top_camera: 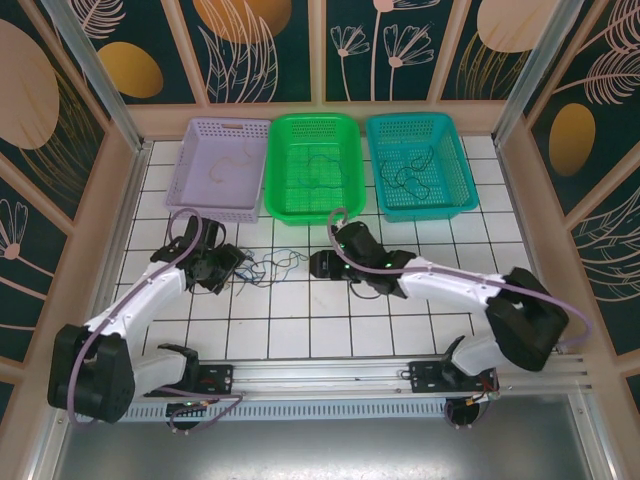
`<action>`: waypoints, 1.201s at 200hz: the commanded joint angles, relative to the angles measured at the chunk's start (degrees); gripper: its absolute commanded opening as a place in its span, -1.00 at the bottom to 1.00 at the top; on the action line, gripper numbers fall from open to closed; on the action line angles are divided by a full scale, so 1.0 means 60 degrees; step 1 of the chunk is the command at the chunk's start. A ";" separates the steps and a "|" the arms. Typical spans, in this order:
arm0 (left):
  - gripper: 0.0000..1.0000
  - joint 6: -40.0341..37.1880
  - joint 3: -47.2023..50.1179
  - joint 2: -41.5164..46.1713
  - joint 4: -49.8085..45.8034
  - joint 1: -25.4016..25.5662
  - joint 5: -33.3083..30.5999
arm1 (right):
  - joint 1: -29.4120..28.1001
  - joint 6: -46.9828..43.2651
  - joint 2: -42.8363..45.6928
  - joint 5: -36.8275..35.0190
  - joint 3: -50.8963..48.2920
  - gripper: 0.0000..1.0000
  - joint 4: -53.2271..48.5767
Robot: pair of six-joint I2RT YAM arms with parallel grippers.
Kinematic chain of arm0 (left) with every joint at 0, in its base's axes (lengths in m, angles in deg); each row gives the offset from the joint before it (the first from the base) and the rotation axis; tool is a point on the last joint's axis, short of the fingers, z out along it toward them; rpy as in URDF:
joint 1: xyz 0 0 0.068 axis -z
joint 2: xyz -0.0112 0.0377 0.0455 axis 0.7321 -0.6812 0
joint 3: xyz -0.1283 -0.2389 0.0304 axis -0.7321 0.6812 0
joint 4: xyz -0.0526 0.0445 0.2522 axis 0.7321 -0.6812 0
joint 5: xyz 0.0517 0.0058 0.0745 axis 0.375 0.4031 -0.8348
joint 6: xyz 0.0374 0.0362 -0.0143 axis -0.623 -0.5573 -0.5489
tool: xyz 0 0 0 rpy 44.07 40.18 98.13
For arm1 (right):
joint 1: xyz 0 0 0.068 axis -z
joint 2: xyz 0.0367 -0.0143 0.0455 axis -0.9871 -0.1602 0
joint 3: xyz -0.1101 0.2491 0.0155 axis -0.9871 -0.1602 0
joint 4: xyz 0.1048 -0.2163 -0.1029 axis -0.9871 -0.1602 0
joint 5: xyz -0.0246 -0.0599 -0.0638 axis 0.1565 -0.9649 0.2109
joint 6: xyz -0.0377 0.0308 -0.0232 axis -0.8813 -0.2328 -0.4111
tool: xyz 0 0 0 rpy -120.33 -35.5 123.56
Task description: Untangle the cables
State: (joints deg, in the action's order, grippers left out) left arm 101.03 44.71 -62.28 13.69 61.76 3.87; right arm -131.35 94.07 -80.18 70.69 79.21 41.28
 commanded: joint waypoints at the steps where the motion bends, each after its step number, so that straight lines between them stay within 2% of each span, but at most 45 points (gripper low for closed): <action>1: 0.25 -0.0545 0.0058 -0.0432 0.0340 -0.0061 -0.0047 | 0.0065 0.3194 -0.0703 -0.0381 -0.0010 0.04 0.1333; 27: 0.18 -0.0313 0.0619 -0.0267 0.1489 -0.0062 0.0505 | 0.0079 0.6181 -0.1404 0.0234 -0.0147 0.04 0.2852; 46: 0.14 -0.0362 0.0833 -0.0163 0.2039 -0.0055 0.0836 | -0.0008 0.7749 -0.1797 0.0224 0.0131 0.03 0.2972; 62: 0.12 -0.0789 0.0656 -0.0316 0.1759 -0.0062 0.0676 | 0.0010 0.8671 -0.2088 0.0109 0.0144 0.03 0.3748; 85: 0.12 -0.1265 0.0480 -0.0443 0.1360 -0.0055 0.0374 | -0.0003 0.9984 -0.2515 -0.0019 0.0309 0.03 0.3585; 116: 0.12 -0.1393 0.0545 -0.0456 0.1457 -0.0069 0.0339 | -0.0061 1.1354 -0.3028 -0.0158 0.0262 0.03 0.4183; 132: 0.12 -0.1507 0.0550 -0.0527 0.1580 -0.0062 0.0339 | -0.0068 1.1520 -0.3288 -0.0359 0.0534 0.00 0.4149; 153: 0.12 -0.1714 0.0498 -0.0668 0.1685 -0.0062 0.0361 | -0.0012 1.1548 -0.3786 -0.0466 0.0866 -0.19 0.4246; 164: 0.09 -0.1834 0.0486 -0.0722 0.1671 -0.0062 0.0247 | 0.0005 1.1492 -0.3982 -0.0532 0.0990 -0.45 0.4144; 165: 0.08 -0.1842 0.0487 -0.0722 0.1671 -0.0062 0.0234 | 0.0005 1.1480 -0.3996 -0.0554 0.0994 -0.55 0.4122; 180: -0.02 -0.1965 0.0537 -0.0867 0.1711 -0.0062 -0.0015 | -0.0024 1.1305 -0.3853 -0.0803 0.0905 -1.00 0.3898; 207: -0.34 -0.1946 0.0785 -0.1162 0.2239 -0.0074 -0.0733 | -0.0025 1.0011 -0.2442 -0.1772 0.0644 -1.00 0.2442; 240: -0.94 -0.1803 0.0812 -0.1564 0.2608 -0.0071 -0.1184 | 0.0401 0.7942 0.0058 -0.2697 -0.0079 -1.00 0.0520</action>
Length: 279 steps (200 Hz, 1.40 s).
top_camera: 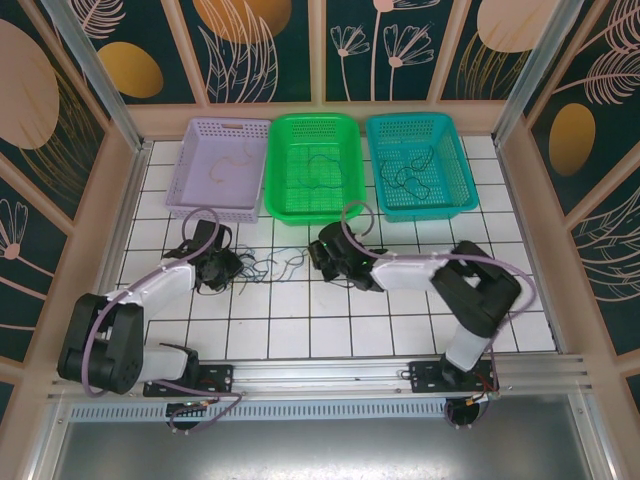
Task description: Untangle the cables
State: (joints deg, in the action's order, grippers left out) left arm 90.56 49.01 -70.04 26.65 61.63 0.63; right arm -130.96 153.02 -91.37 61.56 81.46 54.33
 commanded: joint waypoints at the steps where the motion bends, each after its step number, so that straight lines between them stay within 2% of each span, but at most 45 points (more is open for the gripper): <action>1: -0.96 -0.0059 0.0086 -0.0282 0.0448 -0.0052 -0.0660 | 0.0357 -0.1957 0.2001 -0.1190 -0.0480 -1.00 -0.1708; 36: -1.00 -0.0039 0.0178 -0.0353 0.0317 -0.0055 -0.1157 | 0.1502 -0.3527 0.4854 -0.1358 -0.1316 -1.00 -0.3375; 70: -1.00 0.0170 0.0186 -0.0290 0.0291 -0.0055 -0.1227 | 0.3070 -0.5241 0.7207 -0.1666 -0.1201 -1.00 -0.5195; 80: -1.00 0.0189 0.0183 -0.0281 0.0285 -0.0055 -0.1238 | 0.3812 -0.5811 0.7637 -0.1572 -0.1033 -1.00 -0.5486; 108: -1.00 0.0268 0.0165 -0.0254 0.0234 -0.0054 -0.1224 | 0.4825 -0.7161 0.7900 -0.1290 -0.0192 -1.00 -0.6107; 139: -1.00 0.0345 0.0176 -0.0215 0.0199 -0.0055 -0.1238 | 0.4945 -0.8024 0.7601 -0.1305 0.0653 -1.00 -0.6395; 164: -1.00 0.0412 0.0224 -0.0115 0.0215 -0.0044 -0.1216 | 0.5030 -0.8433 0.7539 -0.2190 0.1243 -1.00 -0.7115; 192: -1.00 0.0386 0.0032 0.0303 -0.0060 -0.0055 -0.1160 | 0.5878 -0.9061 0.7728 -0.1953 0.1608 -1.00 -0.6888; 208: -0.50 0.0394 -0.0038 0.0608 -0.0218 -0.0055 -0.1122 | 0.5916 -0.9322 0.7411 -0.1631 0.1856 -1.00 -0.6819; 220: -0.31 0.0443 -0.0148 0.0737 -0.0444 -0.0055 -0.1077 | 0.5914 -0.9329 0.7224 -0.1343 0.1917 -1.00 -0.6837; 261: -0.14 0.0730 -0.0484 0.1349 -0.0711 -0.0037 -0.0600 | 0.5869 -0.9193 0.7333 -0.1212 0.1664 -1.00 -0.6786; 279: -0.07 0.0785 -0.0542 0.1450 -0.0401 -0.0029 0.0102 | 0.5845 -0.9245 0.7310 -0.1177 0.1694 -1.00 -0.6776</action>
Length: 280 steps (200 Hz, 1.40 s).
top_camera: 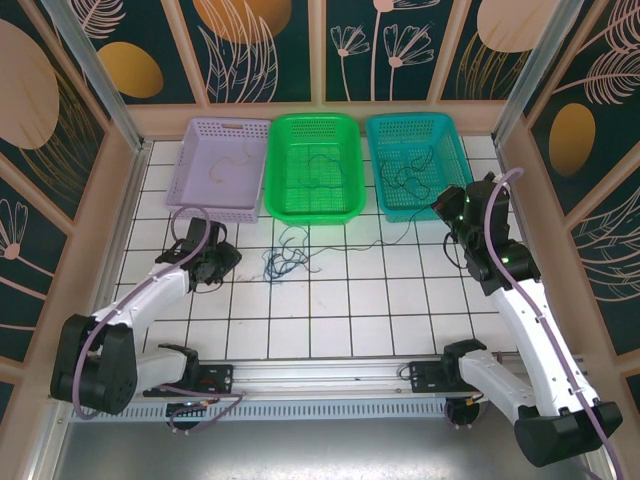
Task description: Untangle the cables
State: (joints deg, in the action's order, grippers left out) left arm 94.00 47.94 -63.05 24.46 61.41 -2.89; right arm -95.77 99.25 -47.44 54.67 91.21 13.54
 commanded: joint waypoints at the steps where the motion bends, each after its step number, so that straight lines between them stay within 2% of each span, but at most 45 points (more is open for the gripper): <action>1: -0.07 0.0215 -0.0376 0.0285 -0.0022 0.0009 0.0740 | -0.0014 -0.0295 -0.0020 -0.0037 0.0075 -1.00 0.0016; 23: 0.04 0.0504 -0.0445 0.0172 0.0257 0.0412 0.1652 | -0.0019 -0.0393 -0.0117 -0.0071 0.0273 -1.00 0.0011; 65: 0.22 0.0359 -0.1004 -0.1165 -0.0076 0.2178 0.1546 | -0.0049 -0.0422 -0.0202 -0.0087 0.0356 -1.00 0.0041; 89: 0.32 -0.0105 -0.1079 -0.2123 0.0536 0.2382 0.1461 | -0.0062 -0.0453 -0.0182 -0.0103 0.0392 -1.00 0.0041; 107: 0.31 -0.0410 -0.1384 -0.2973 0.0635 0.2399 0.1304 | -0.0079 -0.0505 -0.0188 -0.0090 0.0435 -1.00 0.0052; 125: 0.11 -0.0540 -0.1576 -0.3572 0.0940 0.2499 0.1288 | -0.0094 -0.0644 -0.0154 -0.0115 0.0502 -1.00 0.0154; 135: -0.09 -0.0602 -0.1643 -0.3863 0.1006 0.2523 0.1256 | -0.0108 -0.0808 -0.0134 -0.0147 0.0567 -1.00 0.0311; 148: -0.56 -0.0729 -0.1705 -0.4132 0.0644 0.2545 0.0834 | -0.0117 -0.1058 -0.0118 -0.0233 0.0712 -1.00 0.0597; 162: -1.00 -0.0846 -0.1599 -0.3964 0.0061 0.2544 -0.0263 | -0.0124 -0.1468 -0.0165 -0.0396 0.1048 -1.00 0.0986; 195: -1.00 -0.1444 -0.1013 -0.2949 -0.0813 0.2355 -0.1949 | -0.0112 -0.2596 -0.0765 -0.1172 0.2718 -1.00 0.1318; 237: -1.00 -0.1961 -0.0360 -0.2629 -0.1242 0.1558 -0.2315 | -0.0093 -0.3884 -0.1412 -0.1987 0.4839 -1.00 0.1850; 259: -1.00 -0.1982 -0.0184 -0.2502 -0.1213 0.1359 -0.2348 | -0.0078 -0.4161 -0.1549 -0.1729 0.5344 -1.00 0.2247; 280: -1.00 -0.1944 -0.0278 -0.2351 -0.0782 0.1344 -0.1770 | -0.0085 -0.3967 -0.2064 -0.0414 0.5980 -1.00 0.2062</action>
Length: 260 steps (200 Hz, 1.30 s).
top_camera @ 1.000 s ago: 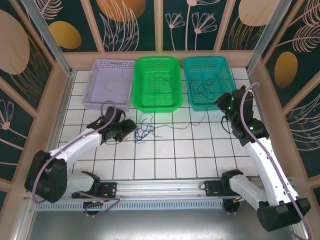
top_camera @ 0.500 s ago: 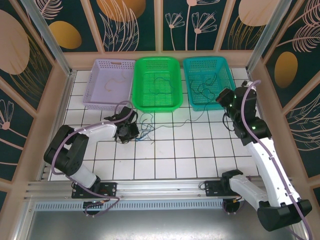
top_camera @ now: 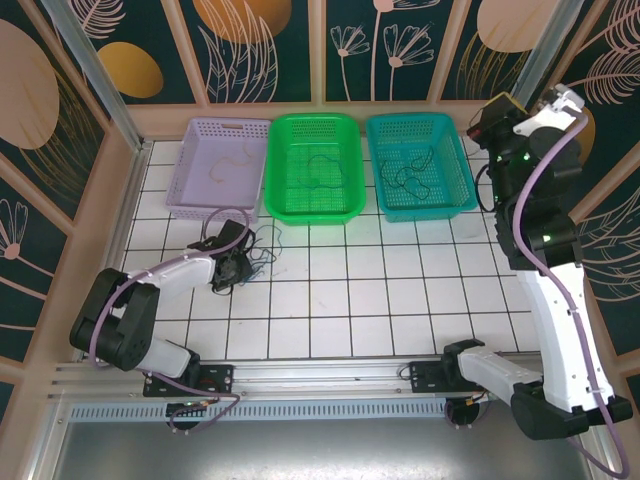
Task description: Untangle the cables
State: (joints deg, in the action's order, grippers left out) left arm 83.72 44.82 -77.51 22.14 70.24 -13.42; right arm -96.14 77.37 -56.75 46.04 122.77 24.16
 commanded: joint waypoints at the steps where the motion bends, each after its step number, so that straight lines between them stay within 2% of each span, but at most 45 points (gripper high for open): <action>1: -1.00 -0.0228 0.0231 0.0068 -0.0368 -0.0128 0.0028 | -0.0028 -0.0299 -0.0541 0.1100 0.0752 -1.00 0.0277; 10: -0.99 -0.0234 0.0077 0.0155 -0.0127 -0.0128 0.0462 | -0.0061 -0.0259 -0.0812 0.1680 0.1076 -1.00 0.0082; 39: -0.23 -0.0064 -0.0894 0.0362 0.0023 -0.0113 0.1467 | -0.0489 -0.0938 -0.1007 0.1426 0.1391 -1.00 -0.0039; 53: -0.02 -0.0095 -0.1474 0.0504 -0.0114 -0.0085 0.1814 | -0.0486 -0.1448 -0.1054 0.1320 0.1589 -1.00 -0.0044; 61: 0.03 -0.0109 -0.1838 0.0611 -0.0225 -0.0055 0.1978 | -0.0473 -0.1832 -0.1132 0.1402 0.1820 -1.00 -0.0055; 102: 0.05 -0.0552 -0.3285 0.1151 -0.0446 0.0214 0.2886 | -0.0411 -0.4151 -0.1523 0.1938 0.2080 -1.00 0.0330; 126: -0.01 -0.0607 -0.3655 0.1562 -0.0499 0.0289 0.3173 | -0.0339 -0.5227 -0.1538 0.3227 0.1636 -1.00 0.1236; 155: -0.04 -0.0449 -0.3902 0.2013 -0.0500 0.0286 0.3276 | -0.0137 -0.5135 -0.1934 0.5086 0.1711 -1.00 0.1918; 167: -0.05 -0.0371 -0.3939 0.2080 -0.0485 0.0283 0.3361 | -0.0130 -0.5285 -0.2017 0.5515 0.1547 -1.00 0.2361; 197: -0.10 -0.0133 -0.3858 0.2178 -0.0337 0.0289 0.3635 | 0.0327 -0.5415 -0.2225 0.5828 0.1130 -1.00 0.3456; 235: -0.11 0.0250 -0.3535 0.2453 0.0200 0.0356 0.4109 | 0.1095 -0.4902 -0.3032 0.6239 0.1894 -1.00 0.3771; 260: -0.10 0.0466 -0.3457 0.2593 0.0596 0.0515 0.4424 | 0.1416 -0.4823 -0.3709 0.6053 0.2639 -1.00 0.3598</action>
State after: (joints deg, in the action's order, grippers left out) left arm 84.49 23.18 -63.59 21.97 72.28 9.96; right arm -89.23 47.45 -76.69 80.97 133.64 41.95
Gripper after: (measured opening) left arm 0.445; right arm 0.051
